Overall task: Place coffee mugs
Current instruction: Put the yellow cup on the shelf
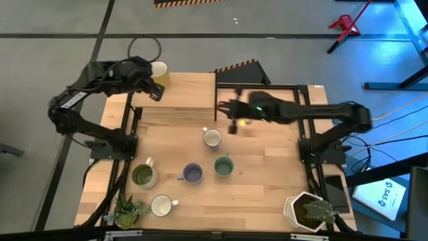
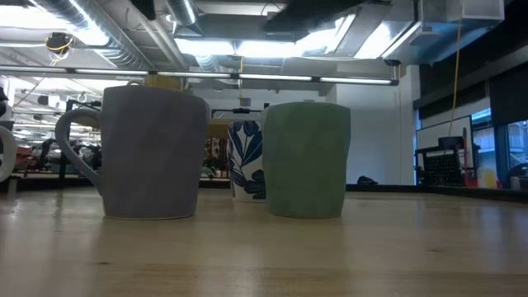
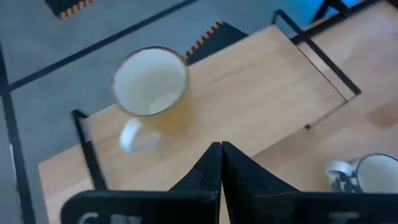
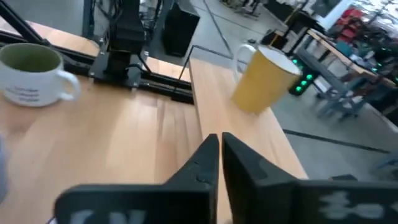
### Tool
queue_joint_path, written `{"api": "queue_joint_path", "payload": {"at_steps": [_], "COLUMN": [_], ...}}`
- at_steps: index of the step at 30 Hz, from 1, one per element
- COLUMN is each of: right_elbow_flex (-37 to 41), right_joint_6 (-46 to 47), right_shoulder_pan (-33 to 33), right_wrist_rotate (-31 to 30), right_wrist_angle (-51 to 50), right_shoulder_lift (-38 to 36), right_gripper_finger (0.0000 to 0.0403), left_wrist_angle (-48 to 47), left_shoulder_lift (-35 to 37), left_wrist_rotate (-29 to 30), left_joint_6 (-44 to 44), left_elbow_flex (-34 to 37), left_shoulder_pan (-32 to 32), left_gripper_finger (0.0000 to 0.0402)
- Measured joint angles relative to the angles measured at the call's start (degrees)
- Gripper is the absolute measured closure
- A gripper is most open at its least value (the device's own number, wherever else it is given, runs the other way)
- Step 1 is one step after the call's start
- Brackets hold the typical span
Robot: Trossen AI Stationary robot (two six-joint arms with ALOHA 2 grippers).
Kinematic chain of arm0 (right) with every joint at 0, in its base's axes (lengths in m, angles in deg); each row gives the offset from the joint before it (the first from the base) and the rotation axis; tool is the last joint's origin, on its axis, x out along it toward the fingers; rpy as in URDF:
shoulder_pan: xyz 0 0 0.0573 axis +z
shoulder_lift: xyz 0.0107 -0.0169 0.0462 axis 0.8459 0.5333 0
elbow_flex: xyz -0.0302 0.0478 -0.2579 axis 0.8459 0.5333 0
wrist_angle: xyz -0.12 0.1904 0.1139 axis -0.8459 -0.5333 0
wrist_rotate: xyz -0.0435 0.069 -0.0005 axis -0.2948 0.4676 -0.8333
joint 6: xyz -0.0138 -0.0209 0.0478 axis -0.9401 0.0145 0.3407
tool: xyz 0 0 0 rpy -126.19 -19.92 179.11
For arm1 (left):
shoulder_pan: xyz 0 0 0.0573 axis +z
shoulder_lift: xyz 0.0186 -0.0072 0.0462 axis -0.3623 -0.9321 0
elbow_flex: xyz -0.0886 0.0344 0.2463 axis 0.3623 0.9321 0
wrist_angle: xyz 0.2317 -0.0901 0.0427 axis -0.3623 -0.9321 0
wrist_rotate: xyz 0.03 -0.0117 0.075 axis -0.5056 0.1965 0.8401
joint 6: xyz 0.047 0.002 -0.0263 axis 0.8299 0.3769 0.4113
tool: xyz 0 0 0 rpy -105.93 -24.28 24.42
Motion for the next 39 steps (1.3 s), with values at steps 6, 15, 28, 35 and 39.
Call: {"api": "queue_joint_path", "payload": {"at_steps": [6, 15, 28, 35, 39], "right_elbow_flex": [-18.99, -44.20, -57.79, -58.52, -58.58], "right_joint_6": [-1.17, -7.97, -6.81, -6.41, -6.33], "right_shoulder_pan": [-2.91, -6.09, -10.01, -10.76, -11.48], "right_wrist_rotate": [6.50, 5.83, 6.88, 5.69, 4.41], "right_wrist_angle": [-3.98, -10.12, -8.59, -5.38, -2.80], "right_shoulder_lift": [16.01, 34.46, 47.82, 50.09, 51.02], "right_gripper_finger": [0.0400, 0.0402, 0.0403, 0.0403, 0.0403], "left_wrist_angle": [0.06, 0.07, -0.33, -1.48, -1.72], "left_shoulder_lift": [2.68, 4.89, 5.59, 5.60, 5.60], "left_wrist_rotate": [1.14, 1.16, 1.58, 1.58, 1.56], "left_joint_6": [-1.01, -1.01, -0.83, -0.79, -1.01], "left_elbow_flex": [0.00, 0.00, 0.00, 0.00, 0.00], "left_shoulder_pan": [-0.02, -0.02, 0.00, 0.00, -0.02], "left_gripper_finger": [0.0401, 0.0401, 0.0401, 0.0402, 0.0402]}}
